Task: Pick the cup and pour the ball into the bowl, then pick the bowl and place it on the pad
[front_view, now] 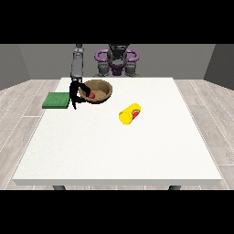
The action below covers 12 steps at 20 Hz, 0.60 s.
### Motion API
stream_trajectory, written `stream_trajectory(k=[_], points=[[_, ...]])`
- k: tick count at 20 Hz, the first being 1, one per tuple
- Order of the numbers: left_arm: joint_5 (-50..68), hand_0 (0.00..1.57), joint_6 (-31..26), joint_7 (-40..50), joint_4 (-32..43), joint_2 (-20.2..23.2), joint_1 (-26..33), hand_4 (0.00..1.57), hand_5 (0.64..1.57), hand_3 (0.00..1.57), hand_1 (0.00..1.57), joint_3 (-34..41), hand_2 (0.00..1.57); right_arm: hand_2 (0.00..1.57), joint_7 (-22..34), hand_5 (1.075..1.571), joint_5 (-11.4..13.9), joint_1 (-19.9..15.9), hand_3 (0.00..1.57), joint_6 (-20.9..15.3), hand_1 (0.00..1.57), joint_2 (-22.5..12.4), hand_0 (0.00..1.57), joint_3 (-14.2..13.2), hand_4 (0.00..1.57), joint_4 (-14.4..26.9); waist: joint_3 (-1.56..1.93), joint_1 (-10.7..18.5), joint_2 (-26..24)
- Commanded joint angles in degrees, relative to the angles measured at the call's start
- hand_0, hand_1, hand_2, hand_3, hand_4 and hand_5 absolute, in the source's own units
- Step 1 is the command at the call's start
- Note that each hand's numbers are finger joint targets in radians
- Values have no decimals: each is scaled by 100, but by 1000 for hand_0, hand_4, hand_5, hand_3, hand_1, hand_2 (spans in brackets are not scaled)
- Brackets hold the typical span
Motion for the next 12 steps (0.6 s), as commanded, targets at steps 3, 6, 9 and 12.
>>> stream_trajectory(k=[3,6,9,12], points=[[-200,0,-90,-319,813,133,437,0,1547,0,0,109,0,1571,2203,1464,471,-543,1571,53,1571,-536,1571,524,1263,-635,73,-491,-656],[-141,0,-449,-587,1156,452,780,0,1543,0,0,325,0,1571,2584,1476,389,-644,1571,230,1571,-612,1571,512,1250,-836,84,-651,-670],[-134,0,-413,-877,952,478,869,0,1542,0,0,384,0,1571,2289,1481,-54,-737,1571,753,1571,-985,1571,50,1283,-394,92,-640,-316],[-57,0,-371,-851,851,671,814,0,1539,0,0,497,0,1571,1426,1520,27,-555,1571,1051,1571,-1503,1571,-172,1299,-44,99,-664,2]])
